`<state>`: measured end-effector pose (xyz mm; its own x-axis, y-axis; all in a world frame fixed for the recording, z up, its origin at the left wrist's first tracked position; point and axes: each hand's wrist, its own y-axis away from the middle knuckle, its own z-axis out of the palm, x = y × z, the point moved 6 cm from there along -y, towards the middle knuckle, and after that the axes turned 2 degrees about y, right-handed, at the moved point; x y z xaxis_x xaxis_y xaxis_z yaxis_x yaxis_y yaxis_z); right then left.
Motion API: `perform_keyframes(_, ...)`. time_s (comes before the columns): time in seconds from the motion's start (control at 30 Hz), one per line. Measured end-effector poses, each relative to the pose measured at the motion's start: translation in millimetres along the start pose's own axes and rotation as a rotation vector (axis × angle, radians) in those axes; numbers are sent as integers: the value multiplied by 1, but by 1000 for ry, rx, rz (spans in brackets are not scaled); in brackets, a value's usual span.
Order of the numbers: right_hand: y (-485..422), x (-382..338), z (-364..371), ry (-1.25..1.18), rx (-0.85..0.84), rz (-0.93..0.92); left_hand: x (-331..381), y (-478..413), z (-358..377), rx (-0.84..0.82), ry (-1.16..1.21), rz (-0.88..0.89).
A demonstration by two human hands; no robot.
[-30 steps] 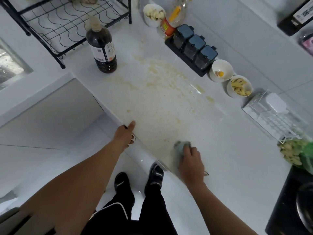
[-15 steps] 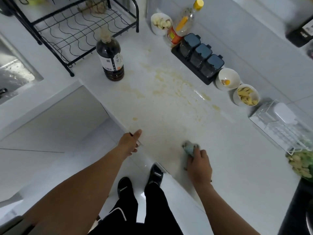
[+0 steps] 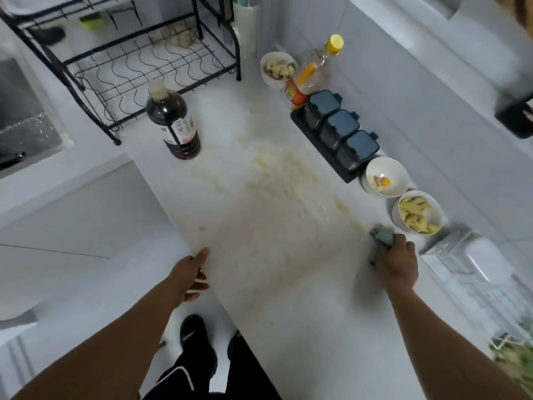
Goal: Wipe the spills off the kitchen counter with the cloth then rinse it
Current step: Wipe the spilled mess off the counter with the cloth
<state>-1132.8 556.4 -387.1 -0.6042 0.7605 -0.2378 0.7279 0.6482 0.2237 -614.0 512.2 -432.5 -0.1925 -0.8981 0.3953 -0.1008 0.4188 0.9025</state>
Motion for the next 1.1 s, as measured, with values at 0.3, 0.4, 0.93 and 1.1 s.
perform_keyframes(0.3, 38, -61, 31, 142, 32, -555, 1, 12, 11, 76, 51, -1)
perform_keyframes(0.4, 10, -41, 22, 41, 32, -324, 1, 12, 10, 70, 55, 3)
perform_keyframes(0.93, 49, -74, 34, 192, -35, -715, -3, 9, 6, 12, 70, -4)
perform_keyframes(1.1, 53, -75, 30, 94, 62, -285, -2, 5, 2, -17, 45, 5)
